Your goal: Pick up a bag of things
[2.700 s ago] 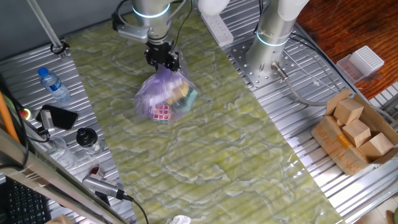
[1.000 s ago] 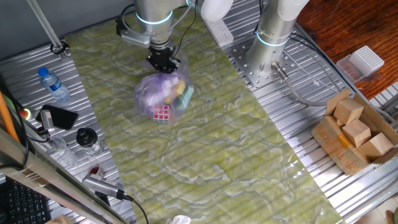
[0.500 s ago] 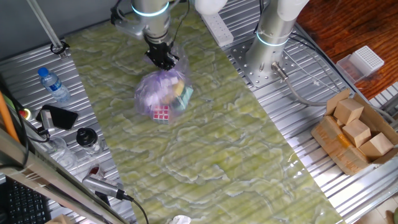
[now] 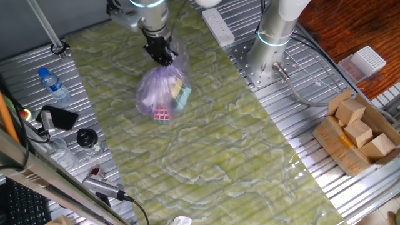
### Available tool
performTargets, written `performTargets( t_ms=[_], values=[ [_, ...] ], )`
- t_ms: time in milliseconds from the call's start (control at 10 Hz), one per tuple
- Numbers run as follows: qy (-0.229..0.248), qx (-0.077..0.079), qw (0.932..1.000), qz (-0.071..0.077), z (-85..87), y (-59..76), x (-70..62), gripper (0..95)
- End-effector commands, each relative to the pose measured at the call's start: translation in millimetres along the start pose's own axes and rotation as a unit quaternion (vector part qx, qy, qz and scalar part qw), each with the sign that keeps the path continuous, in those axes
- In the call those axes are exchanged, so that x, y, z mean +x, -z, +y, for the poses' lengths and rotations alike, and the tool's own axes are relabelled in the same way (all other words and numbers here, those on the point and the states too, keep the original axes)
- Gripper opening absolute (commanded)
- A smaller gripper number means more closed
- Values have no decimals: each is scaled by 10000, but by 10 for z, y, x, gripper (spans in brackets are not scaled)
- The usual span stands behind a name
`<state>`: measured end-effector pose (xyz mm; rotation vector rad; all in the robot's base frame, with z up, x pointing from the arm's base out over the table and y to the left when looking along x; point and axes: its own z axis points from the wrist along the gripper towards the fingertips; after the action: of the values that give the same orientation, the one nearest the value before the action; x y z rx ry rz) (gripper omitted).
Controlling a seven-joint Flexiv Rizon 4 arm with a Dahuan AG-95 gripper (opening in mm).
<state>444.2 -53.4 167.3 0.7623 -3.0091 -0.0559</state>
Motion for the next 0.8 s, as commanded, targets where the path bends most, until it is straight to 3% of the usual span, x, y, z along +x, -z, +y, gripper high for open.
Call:
performTargets(
  t_ms=[100,800],
  values=[
    [-115,11,9999,7,34,134,-6,0],
    [-507,36,9987,35,138,538,-16,0]
  ],
)
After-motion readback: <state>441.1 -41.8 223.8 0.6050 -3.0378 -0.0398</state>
